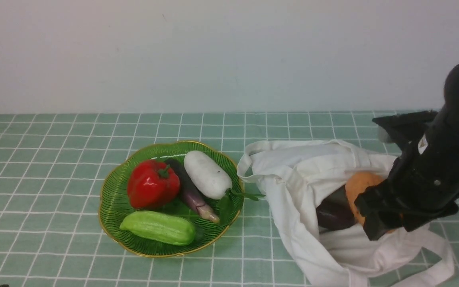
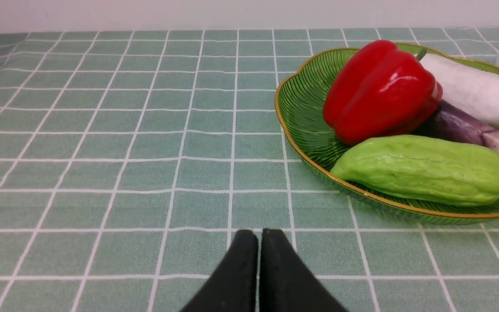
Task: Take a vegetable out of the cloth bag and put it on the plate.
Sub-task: Use the right arm to grab a potato from the bag, then use the right arm to put the potato into the empty plate on the left
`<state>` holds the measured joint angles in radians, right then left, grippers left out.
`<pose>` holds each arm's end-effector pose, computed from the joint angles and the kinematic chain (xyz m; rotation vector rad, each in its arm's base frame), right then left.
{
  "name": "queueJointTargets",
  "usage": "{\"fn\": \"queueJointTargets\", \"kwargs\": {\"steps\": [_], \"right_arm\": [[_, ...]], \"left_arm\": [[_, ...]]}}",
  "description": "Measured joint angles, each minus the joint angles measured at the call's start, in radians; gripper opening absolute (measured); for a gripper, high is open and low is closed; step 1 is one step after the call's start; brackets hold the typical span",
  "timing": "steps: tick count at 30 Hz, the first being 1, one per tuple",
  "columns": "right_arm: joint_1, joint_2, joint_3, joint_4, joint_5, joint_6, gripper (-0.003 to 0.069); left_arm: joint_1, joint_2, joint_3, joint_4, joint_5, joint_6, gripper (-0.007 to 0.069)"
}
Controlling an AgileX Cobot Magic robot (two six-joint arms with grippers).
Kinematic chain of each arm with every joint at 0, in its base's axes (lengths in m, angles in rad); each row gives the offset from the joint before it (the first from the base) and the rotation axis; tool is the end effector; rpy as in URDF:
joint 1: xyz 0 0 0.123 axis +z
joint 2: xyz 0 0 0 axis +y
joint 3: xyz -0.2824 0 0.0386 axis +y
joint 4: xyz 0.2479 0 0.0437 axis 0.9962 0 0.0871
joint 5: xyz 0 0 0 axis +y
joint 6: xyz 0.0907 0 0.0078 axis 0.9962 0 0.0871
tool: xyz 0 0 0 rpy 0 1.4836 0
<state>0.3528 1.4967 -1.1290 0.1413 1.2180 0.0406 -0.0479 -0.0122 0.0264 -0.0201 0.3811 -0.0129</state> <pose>0.2504 0.1050 0.2692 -0.4128 3.0612 0.2256 0.0523 -0.0032 0.1706 0.0205 1.8792 -0.0616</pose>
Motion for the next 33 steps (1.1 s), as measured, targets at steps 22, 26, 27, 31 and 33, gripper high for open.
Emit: {"fn": "queueJointTargets", "kwargs": {"steps": [22, 26, 27, 31, 33], "right_arm": [[0.347, 0.499, -0.442, 0.403, -0.28, -0.34, 0.0426], [0.349, 0.605, -0.533, 0.363, -0.268, -0.34, 0.0426], [0.349, 0.624, -0.551, 0.348, -0.266, -0.34, 0.0426], [0.349, 0.661, -0.568, 0.307, -0.272, -0.34, 0.0473], [0.349, 0.666, -0.568, 0.281, -0.283, -0.339, 0.0577]], "left_arm": [[0.0, 0.0, 0.0, 0.0, 0.0, 0.0, -0.0008], [0.0, 0.0, 0.0, 0.0, 0.0, 0.0, -0.0008], [0.0, 0.0, 0.0, 0.0, 0.0, 0.001, -0.0008], [0.0, 0.0, 0.0, 0.0, 0.0, 0.001, -0.0008], [0.0, 0.0, 0.0, 0.0, 0.0, 0.001, -0.0008]]}}
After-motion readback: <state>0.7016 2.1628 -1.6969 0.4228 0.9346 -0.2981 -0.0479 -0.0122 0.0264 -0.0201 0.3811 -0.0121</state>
